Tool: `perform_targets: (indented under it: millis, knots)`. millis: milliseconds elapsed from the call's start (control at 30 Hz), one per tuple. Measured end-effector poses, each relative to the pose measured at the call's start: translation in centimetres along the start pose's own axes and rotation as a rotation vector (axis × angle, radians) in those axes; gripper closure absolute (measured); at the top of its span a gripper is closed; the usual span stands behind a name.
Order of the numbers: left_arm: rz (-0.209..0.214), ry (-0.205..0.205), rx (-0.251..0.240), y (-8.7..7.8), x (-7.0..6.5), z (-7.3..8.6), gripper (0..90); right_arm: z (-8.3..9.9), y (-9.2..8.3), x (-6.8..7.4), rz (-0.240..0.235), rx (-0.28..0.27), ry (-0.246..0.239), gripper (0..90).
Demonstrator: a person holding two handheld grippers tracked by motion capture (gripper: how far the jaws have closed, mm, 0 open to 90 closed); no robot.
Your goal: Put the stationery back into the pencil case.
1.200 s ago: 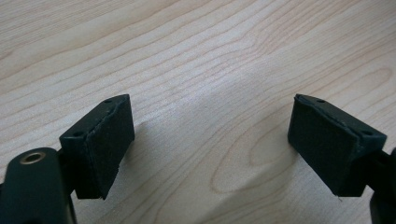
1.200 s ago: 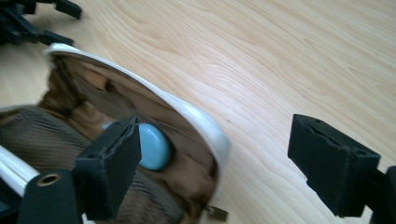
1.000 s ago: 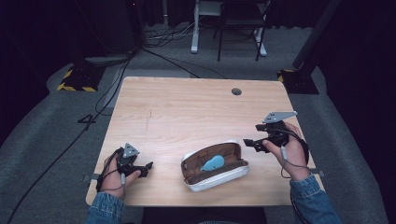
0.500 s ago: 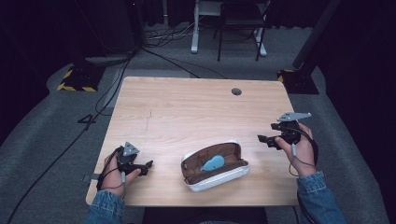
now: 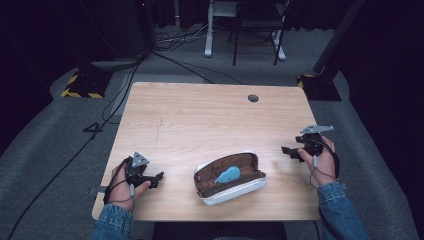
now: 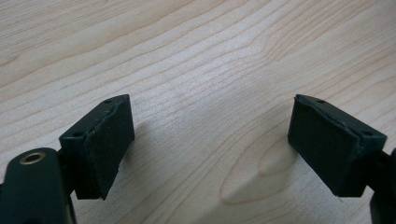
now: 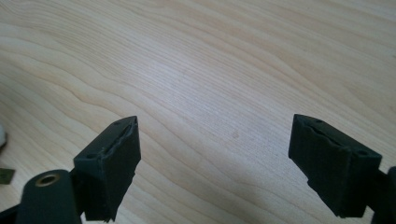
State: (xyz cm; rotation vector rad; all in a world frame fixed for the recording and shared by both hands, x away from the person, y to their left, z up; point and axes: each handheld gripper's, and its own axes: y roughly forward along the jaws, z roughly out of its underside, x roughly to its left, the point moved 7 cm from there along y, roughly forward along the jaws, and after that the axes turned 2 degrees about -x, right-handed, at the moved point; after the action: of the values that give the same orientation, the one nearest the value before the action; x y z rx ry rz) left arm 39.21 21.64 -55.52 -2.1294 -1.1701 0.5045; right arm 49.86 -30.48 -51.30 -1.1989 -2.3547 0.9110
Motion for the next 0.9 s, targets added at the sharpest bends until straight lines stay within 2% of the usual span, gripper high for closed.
perform_targets:
  millis: [400, 567, 633, 700, 767, 900]
  knots:
    - [0.000, 0.000, 0.000, 0.0, 0.0, 0.0, 14.8, 2.3, 2.1, -1.2, 0.019, 0.028, 0.018, 16.9]
    - [-0.001, 0.000, 0.000, 0.0, 0.0, 0.0, 14.7, 2.4, 2.7, -1.3, 0.036, 0.002, 0.012, 15.7]
    - [-0.001, 0.000, 0.000, 0.0, 0.0, 0.0, 14.8, 2.4, 2.9, -1.3, 0.047, -0.009, 0.016, 12.9]
    - [0.000, 0.002, -0.002, 0.0, 0.0, 0.0, 14.7, 2.3, 3.3, -1.4, 0.075, -0.022, 0.040, 6.9]
    - [0.000, 0.002, -0.001, 0.0, 0.0, 0.0, 14.7, 2.3, 3.5, -1.5, 0.082, -0.014, 0.046, 4.0]
    - [0.000, 0.002, -0.001, 0.0, 0.0, 0.0, 14.7, 2.3, 3.5, -1.5, 0.086, -0.013, 0.051, 3.9]
